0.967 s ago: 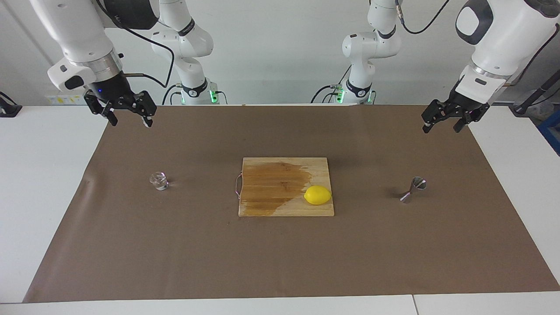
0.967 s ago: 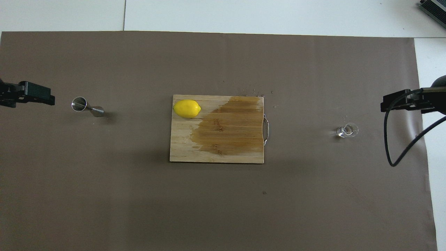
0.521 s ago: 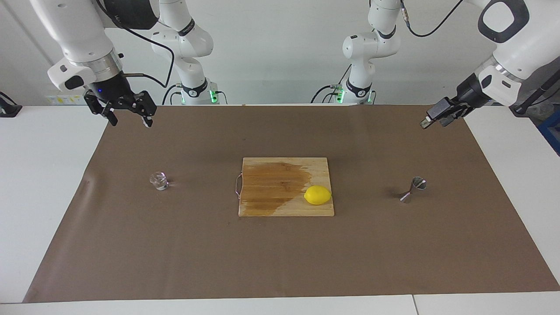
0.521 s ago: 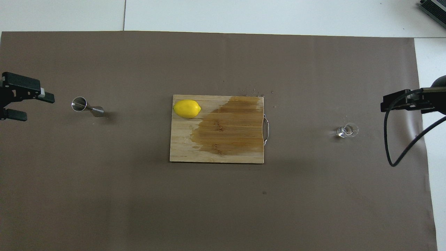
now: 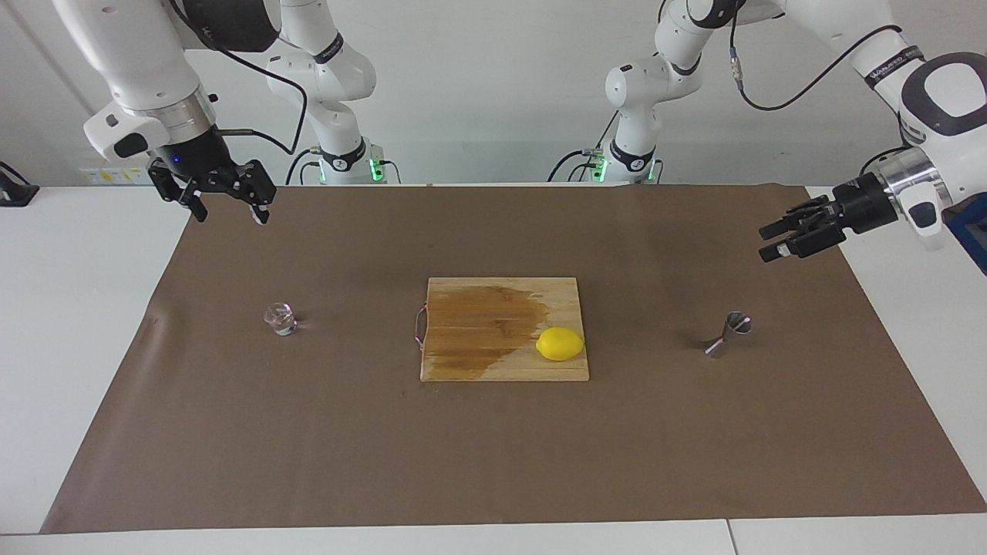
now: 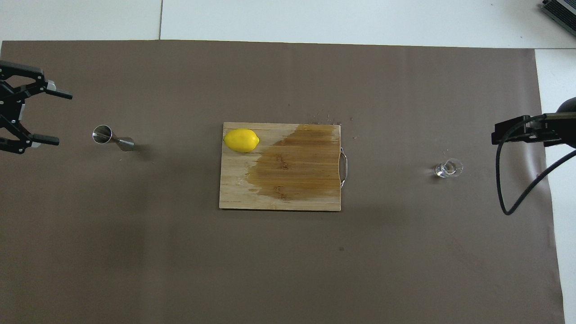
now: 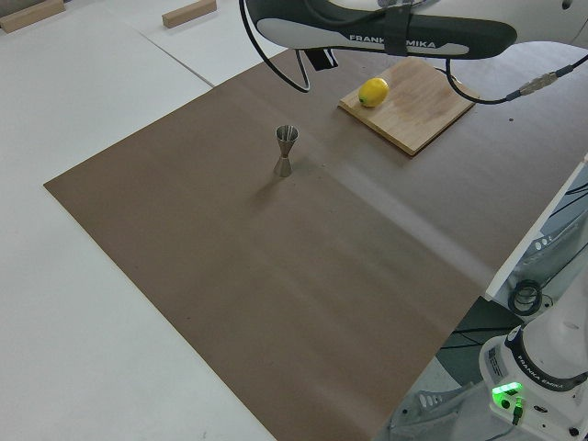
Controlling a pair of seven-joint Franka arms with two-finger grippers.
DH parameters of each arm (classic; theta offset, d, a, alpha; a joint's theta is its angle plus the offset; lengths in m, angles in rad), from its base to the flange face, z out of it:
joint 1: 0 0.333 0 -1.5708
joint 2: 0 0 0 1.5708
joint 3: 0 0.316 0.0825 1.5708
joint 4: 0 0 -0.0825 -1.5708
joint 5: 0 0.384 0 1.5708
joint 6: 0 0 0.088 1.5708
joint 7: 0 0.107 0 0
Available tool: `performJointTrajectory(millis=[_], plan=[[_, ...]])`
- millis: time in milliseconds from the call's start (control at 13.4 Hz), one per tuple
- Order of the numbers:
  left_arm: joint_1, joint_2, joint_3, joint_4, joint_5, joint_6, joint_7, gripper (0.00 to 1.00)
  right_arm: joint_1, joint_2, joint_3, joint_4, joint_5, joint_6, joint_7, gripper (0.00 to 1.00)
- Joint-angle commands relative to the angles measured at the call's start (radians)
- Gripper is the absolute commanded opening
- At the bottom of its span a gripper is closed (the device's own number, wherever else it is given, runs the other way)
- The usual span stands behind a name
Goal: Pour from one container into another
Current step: 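Open the left gripper and move it toward the small metal cup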
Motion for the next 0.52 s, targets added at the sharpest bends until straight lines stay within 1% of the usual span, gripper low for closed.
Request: performJointTrajectory(millis=[0, 223, 446], plan=[[0.012, 0.043, -0.004, 0.038, -0.101, -0.053, -0.19, 1.0, -0.007, -0.026, -0.001, -0.031, 0.025, 0.008, -0.01, 1.0], [0.055, 0.099, -0.007, 0.038, -0.149, -0.091, -0.217, 1.0, -0.007, -0.026, -0.001, -0.031, 0.025, 0.008, -0.01, 1.0], [0.092, 0.161, -0.007, 0.027, -0.246, -0.114, -0.215, 1.0, -0.007, -0.026, -0.001, -0.031, 0.025, 0.008, -0.01, 1.0]])
